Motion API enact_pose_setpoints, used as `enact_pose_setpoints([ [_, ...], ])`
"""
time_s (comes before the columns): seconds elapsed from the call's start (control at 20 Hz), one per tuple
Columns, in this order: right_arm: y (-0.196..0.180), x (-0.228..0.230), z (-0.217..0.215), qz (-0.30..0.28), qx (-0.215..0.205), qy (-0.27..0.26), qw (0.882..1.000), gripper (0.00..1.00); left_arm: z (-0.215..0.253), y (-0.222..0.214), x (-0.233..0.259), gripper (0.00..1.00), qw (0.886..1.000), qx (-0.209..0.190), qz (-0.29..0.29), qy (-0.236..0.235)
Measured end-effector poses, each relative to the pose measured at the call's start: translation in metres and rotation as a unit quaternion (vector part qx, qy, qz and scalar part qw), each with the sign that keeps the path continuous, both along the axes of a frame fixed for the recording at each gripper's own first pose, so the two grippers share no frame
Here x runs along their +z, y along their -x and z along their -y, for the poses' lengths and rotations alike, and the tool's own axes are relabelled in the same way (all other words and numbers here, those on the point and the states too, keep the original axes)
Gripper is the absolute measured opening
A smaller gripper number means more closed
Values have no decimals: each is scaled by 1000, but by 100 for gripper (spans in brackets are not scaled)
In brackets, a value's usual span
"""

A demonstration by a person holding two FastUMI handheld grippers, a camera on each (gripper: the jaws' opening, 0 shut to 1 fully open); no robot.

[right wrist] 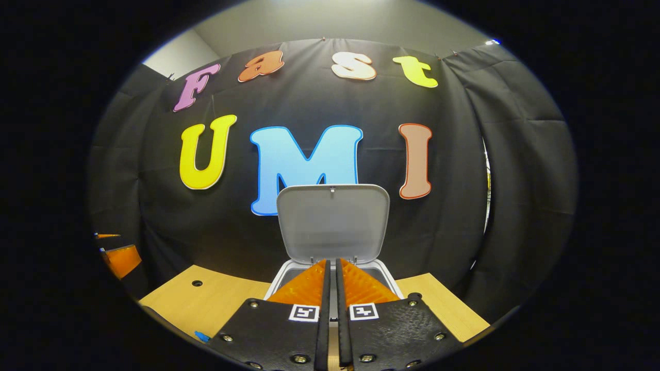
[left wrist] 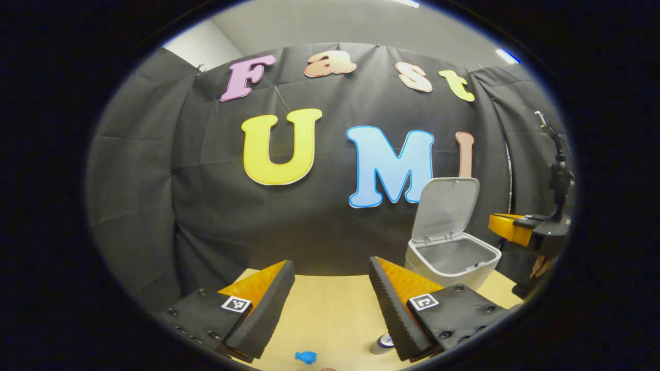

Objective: Press the lid of the desktop garbage bin to open it, pick up the crumpled paper on the desktop and throw it into the bin, then pick up the pop can on the desktop and drop it into the bin, and finally close the garbage bin lid.

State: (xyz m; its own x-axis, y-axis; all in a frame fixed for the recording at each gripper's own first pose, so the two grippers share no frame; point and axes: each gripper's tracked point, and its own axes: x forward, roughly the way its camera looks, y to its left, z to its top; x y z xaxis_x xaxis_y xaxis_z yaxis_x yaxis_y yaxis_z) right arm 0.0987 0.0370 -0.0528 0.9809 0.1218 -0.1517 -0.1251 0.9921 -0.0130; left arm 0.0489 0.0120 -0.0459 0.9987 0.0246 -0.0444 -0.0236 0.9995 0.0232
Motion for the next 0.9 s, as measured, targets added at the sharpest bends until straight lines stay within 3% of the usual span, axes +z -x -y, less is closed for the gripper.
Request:
enact_pose_setpoints([
  [0.5,24,-16,-17,-27,20,9,999,7,-25,8,-111,96,997,2,-71,22],
  [0.9,33,-24,-21,-44,18,20,999,7,-42,9,-217,96,986,4,-164,30],
])
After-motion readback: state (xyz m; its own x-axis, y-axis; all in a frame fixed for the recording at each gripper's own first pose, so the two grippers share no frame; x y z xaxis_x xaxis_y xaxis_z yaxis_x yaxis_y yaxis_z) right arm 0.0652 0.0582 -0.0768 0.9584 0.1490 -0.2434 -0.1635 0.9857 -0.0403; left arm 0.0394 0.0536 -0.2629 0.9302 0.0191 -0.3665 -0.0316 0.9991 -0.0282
